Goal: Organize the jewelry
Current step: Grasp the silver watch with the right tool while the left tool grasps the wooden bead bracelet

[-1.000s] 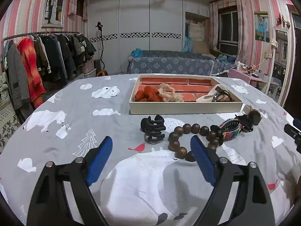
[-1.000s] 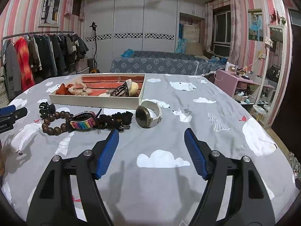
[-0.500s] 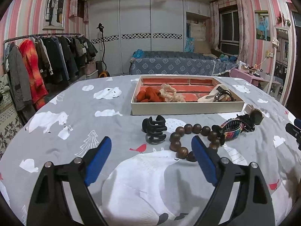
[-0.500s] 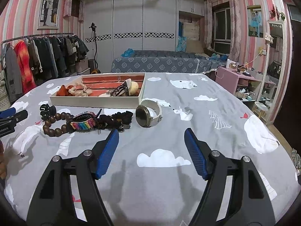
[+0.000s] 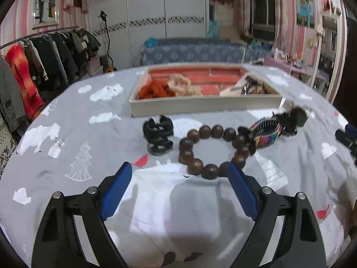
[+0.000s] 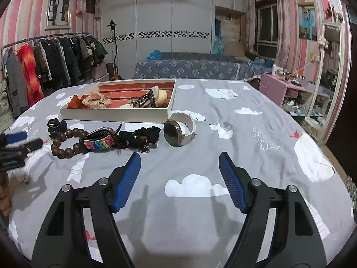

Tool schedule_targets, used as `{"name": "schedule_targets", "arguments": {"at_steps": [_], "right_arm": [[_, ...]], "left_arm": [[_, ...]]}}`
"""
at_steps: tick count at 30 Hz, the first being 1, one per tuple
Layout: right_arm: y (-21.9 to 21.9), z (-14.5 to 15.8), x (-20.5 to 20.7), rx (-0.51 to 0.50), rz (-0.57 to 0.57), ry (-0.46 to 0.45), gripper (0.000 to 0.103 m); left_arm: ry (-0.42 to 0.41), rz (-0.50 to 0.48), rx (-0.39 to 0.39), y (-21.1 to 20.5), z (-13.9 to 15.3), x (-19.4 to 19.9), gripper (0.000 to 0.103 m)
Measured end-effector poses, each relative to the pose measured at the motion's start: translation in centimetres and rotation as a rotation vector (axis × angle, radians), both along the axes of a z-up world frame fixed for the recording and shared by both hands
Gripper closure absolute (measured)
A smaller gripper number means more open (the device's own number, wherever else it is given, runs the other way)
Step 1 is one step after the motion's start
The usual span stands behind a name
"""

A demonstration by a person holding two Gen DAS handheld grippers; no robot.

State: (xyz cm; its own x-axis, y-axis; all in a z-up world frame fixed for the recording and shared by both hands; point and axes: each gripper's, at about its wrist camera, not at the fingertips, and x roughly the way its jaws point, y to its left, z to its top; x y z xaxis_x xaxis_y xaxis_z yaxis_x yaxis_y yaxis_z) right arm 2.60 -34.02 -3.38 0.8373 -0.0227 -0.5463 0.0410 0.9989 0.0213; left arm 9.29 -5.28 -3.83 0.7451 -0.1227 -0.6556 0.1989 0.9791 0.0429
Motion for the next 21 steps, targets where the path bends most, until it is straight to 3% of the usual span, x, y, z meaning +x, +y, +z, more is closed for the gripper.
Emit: {"name": "schedule_targets", "arguments": {"at_steps": [8,13,17,21], "right_arm": [[-0.4,1.2,2.0,0.011,-0.003,-0.005,0.027],[-0.5,1.6,4.9,-0.011,0.0,0.047,0.027],[-0.5,1.0,7.4,-0.023,0.012,0.095,0.028],[-0.7,-0.8,10.4,0.007,0.033,0.179,0.055]], "left_arm": [[0.138,-0.017,-0.048,-0.7,-1.3,4.0,0.019],[0.182,-0.023,-0.023,-0.7,-2.1,6.2,0.055],[0.192,-0.038,-0.022,-0.7,-2.6,7.2,0.059],[0.195,-0.044,-0.037,-0.5,-2.6,7.9,0.061]]}}
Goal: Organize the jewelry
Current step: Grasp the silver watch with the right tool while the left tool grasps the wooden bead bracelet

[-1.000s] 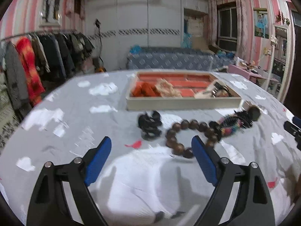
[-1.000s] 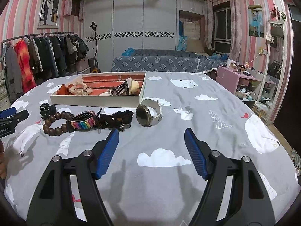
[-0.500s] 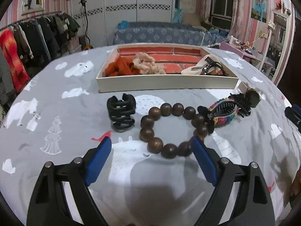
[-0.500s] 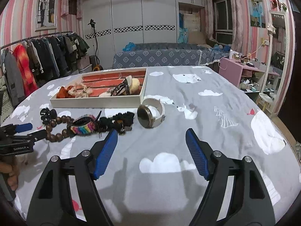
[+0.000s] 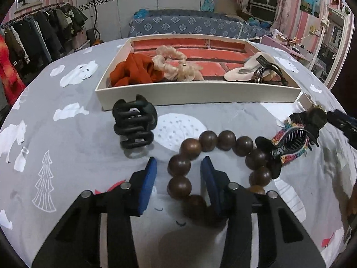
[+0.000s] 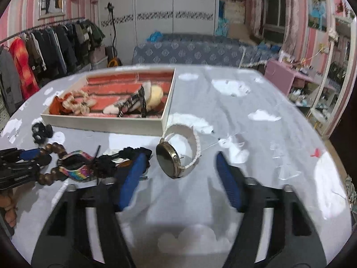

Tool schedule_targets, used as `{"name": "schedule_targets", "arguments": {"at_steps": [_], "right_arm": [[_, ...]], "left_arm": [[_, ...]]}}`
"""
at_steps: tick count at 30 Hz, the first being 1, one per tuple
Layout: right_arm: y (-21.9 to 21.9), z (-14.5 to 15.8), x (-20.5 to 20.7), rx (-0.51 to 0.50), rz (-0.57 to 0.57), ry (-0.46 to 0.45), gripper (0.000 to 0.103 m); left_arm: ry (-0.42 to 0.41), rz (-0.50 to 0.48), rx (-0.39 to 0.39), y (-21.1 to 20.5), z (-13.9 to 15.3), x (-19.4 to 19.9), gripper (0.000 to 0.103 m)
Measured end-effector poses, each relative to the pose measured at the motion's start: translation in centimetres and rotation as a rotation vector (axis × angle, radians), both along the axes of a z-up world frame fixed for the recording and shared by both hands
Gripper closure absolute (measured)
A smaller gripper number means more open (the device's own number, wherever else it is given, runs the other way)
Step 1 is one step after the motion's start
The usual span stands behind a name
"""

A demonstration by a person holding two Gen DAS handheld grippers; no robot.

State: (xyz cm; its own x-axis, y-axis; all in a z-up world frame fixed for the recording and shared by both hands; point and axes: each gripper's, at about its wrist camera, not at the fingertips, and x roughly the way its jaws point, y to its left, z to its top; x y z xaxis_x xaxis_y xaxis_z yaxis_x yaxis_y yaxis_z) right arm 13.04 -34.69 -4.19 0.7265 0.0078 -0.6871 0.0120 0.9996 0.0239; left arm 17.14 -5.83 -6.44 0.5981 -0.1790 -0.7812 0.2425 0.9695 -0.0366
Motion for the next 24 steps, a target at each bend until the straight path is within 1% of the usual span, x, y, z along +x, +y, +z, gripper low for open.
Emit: {"name": "schedule_targets", "arguments": {"at_steps": [2,4,6,7,8,9,10,12,13,15,17,20,24], "right_arm": [[0.1,-0.3,0.9,0.017,0.012,0.022,0.056],[0.5,-0.4,1.7,0.017,0.029,0.035,0.056],[0.9,-1.1,2.5,0.024,0.054,0.069,0.069],[1.0,-1.5,2.8,0.02,0.058,0.085,0.069],[0.9,-2.0,3.1,0.022,0.059,0.108,0.075],[0.6,-2.2,3.4,0.045,0.066,0.125,0.087],[0.3,-2.5,3.7,0.072,0.076,0.141,0.088],[0.0,-2.5,3.8,0.087,0.073,0.15,0.09],[-0.1,-2.3,3.6,0.088,0.076,0.146,0.09],[0.0,-1.9,3.0,0.078,0.081,0.126,0.09],[0.1,-1.1,1.8,0.068,0.071,0.085,0.09],[-0.1,0.4,0.2,0.058,0.055,0.034,0.09],[-0.6,2.3,-1.3,0.047,0.046,-0.012,0.09]], "left_arm": [[0.003,0.009,-0.018,0.4,0.0,0.1,0.064],[0.002,0.011,-0.024,0.4,0.0,0.1,0.065],[0.001,0.011,-0.029,0.4,0.0,0.1,0.066],[0.0,0.01,-0.029,0.4,0.0,0.1,0.067],[-0.001,0.009,-0.03,0.4,0.0,0.1,0.068],[-0.001,0.01,-0.028,0.3,0.0,0.1,0.069],[-0.002,0.008,-0.027,0.3,0.0,0.0,0.071],[-0.007,0.002,-0.029,0.3,0.1,0.0,0.082],[-0.009,0.0,-0.031,0.2,0.1,-0.1,0.083],[-0.01,-0.004,-0.045,0.4,0.1,-0.1,0.084],[-0.015,-0.004,-0.06,0.6,0.3,-0.4,0.084],[-0.046,-0.021,-0.065,0.5,1.1,-1.4,0.084],[-0.112,-0.04,-0.065,0.1,2.9,-2.9,0.084]]}}
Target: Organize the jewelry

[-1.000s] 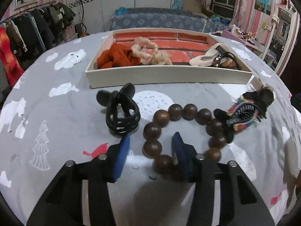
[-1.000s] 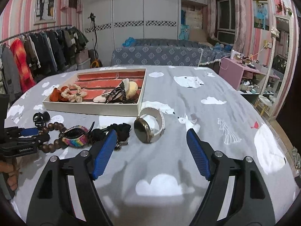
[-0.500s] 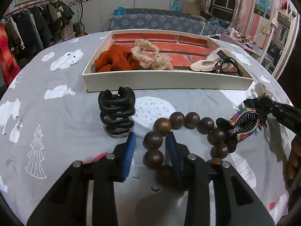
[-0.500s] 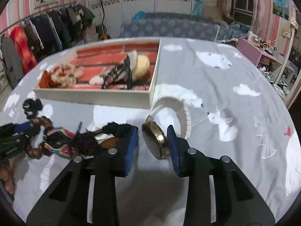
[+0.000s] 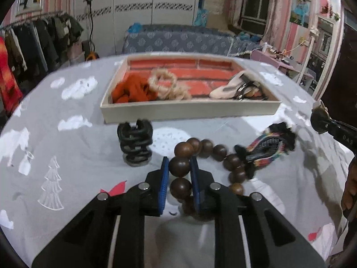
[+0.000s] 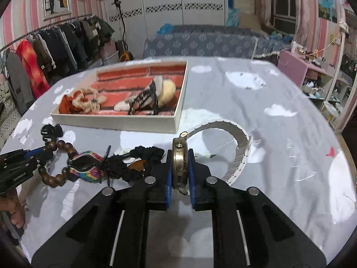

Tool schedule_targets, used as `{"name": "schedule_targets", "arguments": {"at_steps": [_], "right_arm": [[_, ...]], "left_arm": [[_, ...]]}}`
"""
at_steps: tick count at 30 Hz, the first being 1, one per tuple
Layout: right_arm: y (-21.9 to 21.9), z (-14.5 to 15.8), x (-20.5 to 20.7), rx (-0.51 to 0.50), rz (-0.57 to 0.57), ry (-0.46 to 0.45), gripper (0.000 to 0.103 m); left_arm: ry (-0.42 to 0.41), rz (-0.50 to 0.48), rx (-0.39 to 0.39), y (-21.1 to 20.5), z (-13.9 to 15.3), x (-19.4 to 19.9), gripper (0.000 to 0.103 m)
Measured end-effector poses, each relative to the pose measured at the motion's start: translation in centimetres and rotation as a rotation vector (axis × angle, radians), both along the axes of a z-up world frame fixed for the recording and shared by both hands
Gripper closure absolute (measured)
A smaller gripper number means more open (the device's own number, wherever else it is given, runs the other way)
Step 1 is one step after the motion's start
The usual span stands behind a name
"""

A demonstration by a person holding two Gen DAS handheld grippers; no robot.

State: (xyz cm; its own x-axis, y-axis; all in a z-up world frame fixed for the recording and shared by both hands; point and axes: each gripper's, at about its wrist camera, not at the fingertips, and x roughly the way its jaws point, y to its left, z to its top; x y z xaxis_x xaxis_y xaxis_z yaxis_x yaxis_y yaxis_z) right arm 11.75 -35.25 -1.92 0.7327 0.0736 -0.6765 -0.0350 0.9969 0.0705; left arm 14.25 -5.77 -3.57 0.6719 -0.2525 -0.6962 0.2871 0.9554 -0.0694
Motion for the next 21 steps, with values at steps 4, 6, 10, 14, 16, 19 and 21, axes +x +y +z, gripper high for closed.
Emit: {"name": "schedule_targets", "arguments": {"at_steps": [4,6,10,14,16,19,21], "right_arm": [[-0.6,2.3,-2.0,0.006,-0.018,-0.065,0.09],[-0.7,3.5,-3.2,0.01,-0.026,-0.106,0.09],[-0.6,5.4,-5.4,0.005,-0.027,-0.156,0.09],[-0.6,6.5,-7.0,0.001,-0.029,-0.183,0.09],[-0.6,6.9,-7.6,0.002,-0.031,-0.194,0.09],[-0.3,7.6,-8.3,-0.001,-0.028,-0.211,0.09],[-0.1,7.9,-8.7,-0.002,-0.025,-0.22,0.09]], "left_arm": [[-0.066,-0.019,-0.007,-0.5,2.6,-1.7,0.084],[-0.12,-0.019,0.012,-0.7,4.0,-2.6,0.084],[-0.185,-0.012,0.017,-0.3,6.1,-3.8,0.084],[-0.228,0.003,0.018,0.2,7.5,-4.6,0.084],[-0.24,0.005,0.015,0.4,7.8,-5.0,0.084],[-0.248,-0.001,0.011,0.5,8.2,-5.6,0.084],[-0.256,-0.006,0.01,0.4,8.4,-5.9,0.084]]}}
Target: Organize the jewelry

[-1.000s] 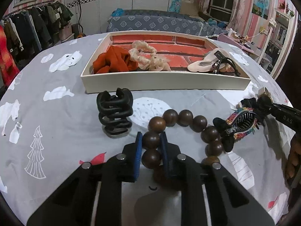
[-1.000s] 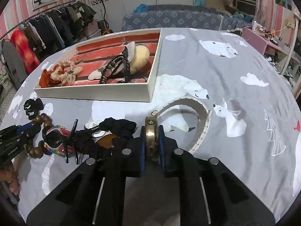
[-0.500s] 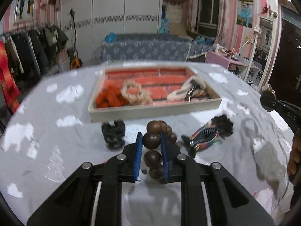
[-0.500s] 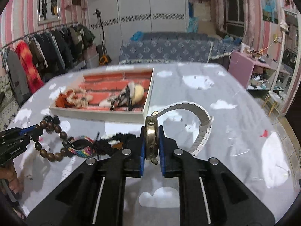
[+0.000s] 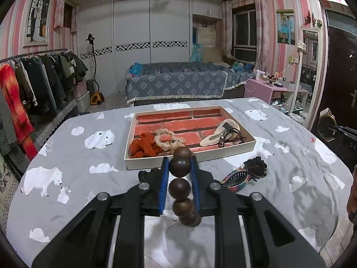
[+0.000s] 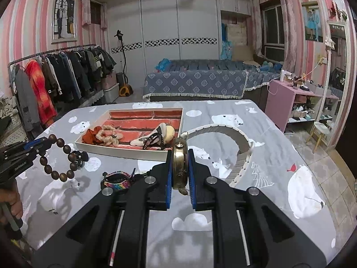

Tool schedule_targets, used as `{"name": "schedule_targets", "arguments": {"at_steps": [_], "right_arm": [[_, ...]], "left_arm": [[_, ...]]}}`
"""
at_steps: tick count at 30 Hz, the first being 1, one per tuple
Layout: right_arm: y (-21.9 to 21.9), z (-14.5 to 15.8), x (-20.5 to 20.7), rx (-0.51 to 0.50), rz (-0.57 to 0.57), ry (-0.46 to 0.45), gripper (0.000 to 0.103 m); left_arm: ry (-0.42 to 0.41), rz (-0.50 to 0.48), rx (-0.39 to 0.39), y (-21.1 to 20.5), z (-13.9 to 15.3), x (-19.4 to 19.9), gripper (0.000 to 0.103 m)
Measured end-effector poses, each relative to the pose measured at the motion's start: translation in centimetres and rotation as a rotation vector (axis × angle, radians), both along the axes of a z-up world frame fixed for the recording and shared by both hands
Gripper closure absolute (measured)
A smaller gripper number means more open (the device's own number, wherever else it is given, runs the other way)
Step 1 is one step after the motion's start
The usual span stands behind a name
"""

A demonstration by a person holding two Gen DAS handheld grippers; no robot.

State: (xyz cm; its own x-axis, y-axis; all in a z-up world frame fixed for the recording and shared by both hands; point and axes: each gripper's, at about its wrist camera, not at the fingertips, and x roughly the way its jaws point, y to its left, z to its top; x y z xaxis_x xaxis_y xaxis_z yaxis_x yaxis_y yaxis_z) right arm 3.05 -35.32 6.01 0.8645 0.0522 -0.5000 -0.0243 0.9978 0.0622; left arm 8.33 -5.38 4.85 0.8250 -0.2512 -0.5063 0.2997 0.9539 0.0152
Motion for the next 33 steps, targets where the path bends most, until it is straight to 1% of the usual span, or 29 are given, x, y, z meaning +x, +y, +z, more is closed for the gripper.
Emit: {"name": "schedule_targets", "arguments": {"at_steps": [5,13,19,23,33], "right_arm": [[0.4,0.5,-0.5,-0.004,0.008,-0.017,0.09],[0.9,0.9,-0.5,-0.005,0.019,-0.024,0.09],[1.1,1.0,0.0,-0.009,0.028,-0.024,0.09],[1.3,1.0,0.4,-0.013,0.031,-0.026,0.09],[1.6,1.0,1.3,-0.013,0.038,-0.02,0.09]], "left_arm": [[-0.015,-0.002,-0.008,-0.1,0.5,-0.3,0.084],[-0.031,0.0,-0.008,0.1,1.1,0.1,0.084],[-0.05,-0.005,-0.006,-0.1,1.7,1.2,0.084],[-0.06,-0.007,-0.02,0.3,2.3,1.7,0.084],[-0.063,-0.008,-0.023,0.3,2.6,2.4,0.084]]}}
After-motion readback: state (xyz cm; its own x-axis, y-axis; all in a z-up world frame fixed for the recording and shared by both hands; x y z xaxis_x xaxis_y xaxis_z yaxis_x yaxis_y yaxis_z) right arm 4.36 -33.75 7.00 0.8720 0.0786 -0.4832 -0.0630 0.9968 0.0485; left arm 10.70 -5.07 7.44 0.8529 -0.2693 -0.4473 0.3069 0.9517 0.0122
